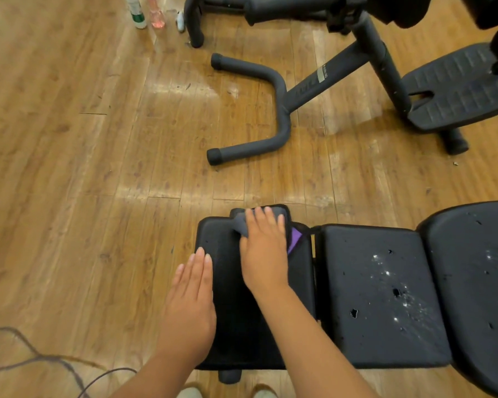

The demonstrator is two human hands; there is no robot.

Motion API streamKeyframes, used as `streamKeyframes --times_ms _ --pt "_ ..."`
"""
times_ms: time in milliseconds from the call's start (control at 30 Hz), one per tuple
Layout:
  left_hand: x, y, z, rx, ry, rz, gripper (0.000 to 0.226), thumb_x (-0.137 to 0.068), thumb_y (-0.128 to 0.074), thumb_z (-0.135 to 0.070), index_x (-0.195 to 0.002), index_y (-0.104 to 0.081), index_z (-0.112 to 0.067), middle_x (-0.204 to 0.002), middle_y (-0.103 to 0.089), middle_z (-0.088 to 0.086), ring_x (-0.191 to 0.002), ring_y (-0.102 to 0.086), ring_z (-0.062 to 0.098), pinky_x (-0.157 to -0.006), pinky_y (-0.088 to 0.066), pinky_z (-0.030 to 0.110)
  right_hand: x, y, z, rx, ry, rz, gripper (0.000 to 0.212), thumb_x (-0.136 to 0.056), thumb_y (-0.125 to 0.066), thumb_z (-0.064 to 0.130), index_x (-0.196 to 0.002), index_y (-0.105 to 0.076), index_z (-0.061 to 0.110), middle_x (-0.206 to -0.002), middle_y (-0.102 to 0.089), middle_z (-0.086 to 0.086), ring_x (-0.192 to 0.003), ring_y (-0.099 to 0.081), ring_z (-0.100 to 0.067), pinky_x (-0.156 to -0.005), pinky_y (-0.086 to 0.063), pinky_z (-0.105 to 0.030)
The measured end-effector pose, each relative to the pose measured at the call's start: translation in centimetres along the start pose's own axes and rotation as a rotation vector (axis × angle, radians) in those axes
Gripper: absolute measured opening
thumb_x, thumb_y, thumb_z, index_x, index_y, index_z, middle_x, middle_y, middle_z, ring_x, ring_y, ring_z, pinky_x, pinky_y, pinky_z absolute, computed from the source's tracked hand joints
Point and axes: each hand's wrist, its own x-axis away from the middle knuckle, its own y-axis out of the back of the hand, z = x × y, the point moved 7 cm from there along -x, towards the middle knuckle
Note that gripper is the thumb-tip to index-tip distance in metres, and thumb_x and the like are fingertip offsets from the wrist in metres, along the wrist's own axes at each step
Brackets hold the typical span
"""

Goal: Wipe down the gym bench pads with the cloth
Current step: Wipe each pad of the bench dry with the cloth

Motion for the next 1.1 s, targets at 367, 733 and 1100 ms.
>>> streamKeyframes --times_ms 367,733,1100 --pt "0.0 0.3 -0.1 -0.118 0.018 0.044 0.053 -0.092 -0.027 -0.016 -0.142 -0.034 0.0 -0.149 -0.034 0.017 -0.137 -0.033 0.029 -0.111 -0.021 0.047 1.3 1.8 -4.2 0.003 0.25 0.112 0.064 -0.088 -0.049 0.004 -0.146 -0.024 0.014 -0.154 -0.02 -0.003 -0.143 -0.012 -0.015 -0.115 0.003 -0.03" --pt "0.0 0.4 -0.1 -0.123 0.025 0.031 0.054 -0.09 -0.03 -0.015 -0.142 -0.034 0.0 -0.148 -0.035 0.017 -0.136 -0.035 0.029 -0.109 -0.023 0.047 4.5 0.9 -5.6 -0.005 -0.109 0.051 0.059 -0.091 -0.037 0.005 -0.147 -0.018 0.008 -0.156 -0.013 -0.009 -0.144 -0.005 -0.023 -0.115 0.007 -0.035" --pt "-0.1 0.2 0.0 -0.124 0.02 0.035 0.054 -0.091 -0.028 -0.016 -0.142 -0.033 0.002 -0.148 -0.034 0.018 -0.137 -0.034 0.029 -0.11 -0.022 0.046 20.3 -3.0 -1.0 -0.001 -0.198 0.025 0.078 -0.072 -0.032 0.021 -0.148 -0.012 0.017 -0.157 0.006 -0.003 -0.144 -0.002 -0.02 -0.112 -0.008 -0.036"
